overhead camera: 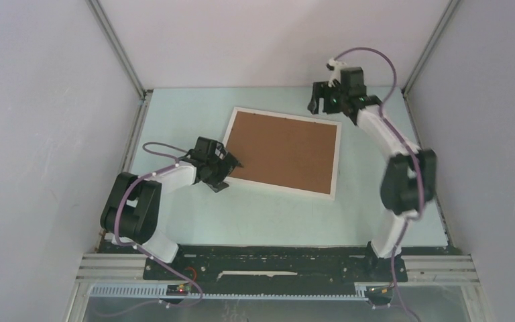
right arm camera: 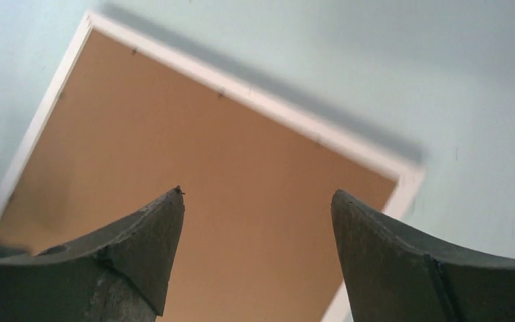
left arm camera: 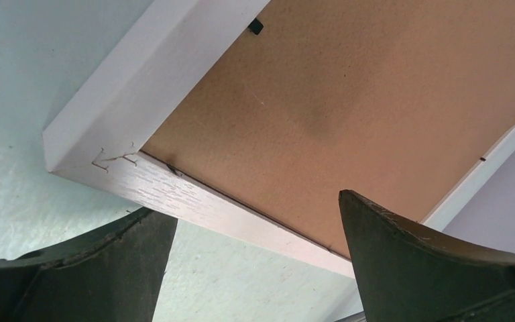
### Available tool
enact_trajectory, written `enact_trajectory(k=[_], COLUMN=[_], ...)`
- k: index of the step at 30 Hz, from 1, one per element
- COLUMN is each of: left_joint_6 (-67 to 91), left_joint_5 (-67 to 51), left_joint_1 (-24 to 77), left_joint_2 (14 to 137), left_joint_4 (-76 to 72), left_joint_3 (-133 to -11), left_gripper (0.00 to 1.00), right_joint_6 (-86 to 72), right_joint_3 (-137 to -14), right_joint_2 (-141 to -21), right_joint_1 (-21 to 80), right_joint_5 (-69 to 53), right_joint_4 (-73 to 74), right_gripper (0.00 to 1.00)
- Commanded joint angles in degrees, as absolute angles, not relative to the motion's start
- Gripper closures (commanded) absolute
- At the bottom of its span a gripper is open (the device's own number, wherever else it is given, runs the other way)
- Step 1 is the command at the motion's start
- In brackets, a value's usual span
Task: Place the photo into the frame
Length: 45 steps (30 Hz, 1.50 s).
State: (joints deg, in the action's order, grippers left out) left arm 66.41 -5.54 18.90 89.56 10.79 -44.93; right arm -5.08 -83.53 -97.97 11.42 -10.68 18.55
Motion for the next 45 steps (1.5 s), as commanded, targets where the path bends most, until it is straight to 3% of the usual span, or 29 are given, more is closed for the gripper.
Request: enact_trajectory(k=[1, 4, 7, 14, 17, 23, 28, 32, 39, 45], left_joint_6=[60.2, 59.4, 57.3, 51.7, 50.5, 46.6, 41.9, 35.9, 29.7, 26.1], left_joint_5=[-7.9, -9.2, -10.3, -11.0, -12.1, -15.5, -12.8, -14.3, -14.3, -10.5], left_joint_1=[17.9, 17.6, 17.1, 15.7, 15.2, 12.3, 9.7, 8.2, 7.3, 7.3], left_joint_2=[91.6, 92.0, 92.5, 92.6, 93.7, 101.7, 105.8, 112.3, 116.6, 102.6], left_joint_4=[9.0, 8.1, 7.6, 8.6, 8.6, 13.3, 19.5, 26.2, 32.8, 33.5], left_joint_3=[-47.0, -45.3, -45.0, -47.2, -49.0, -58.5, -67.6, -79.7, -90.9, -76.9], left_gripper=[0.00, 0.00, 0.00, 0.00, 0.00, 0.00, 0.00, 0.00, 0.00, 0.00], right_joint_6=[5.0, 5.7, 3.9, 1.5, -0.8, -4.5, -14.0, -19.8, -14.2, -13.4], right_joint_3=[-108.5, -126.1, -135.5, -134.6, -132.6, -111.4, -83.0, -64.4, -58.9, -50.4], right_joint_2=[-120.0, -132.6, -141.3, -144.0, -143.3, -132.5, -114.8, -101.8, -90.0, -86.7], right_joint_1=[10.1, 10.5, 10.2, 9.7, 8.5, 8.0, 8.1, 12.6, 11.5, 7.0], right_joint_5=[-17.3, -18.0, -18.3, -19.3, -21.6, -23.6, -32.9, -38.5, -21.9, -35.0], right_joint_4=[29.7, 38.9, 44.2, 47.6, 50.9, 48.0, 34.7, 25.8, 30.5, 26.8], right_gripper=[0.13, 0.13, 0.13, 0.20, 0.34, 0.40, 0.45, 0.43, 0.33, 0.43])
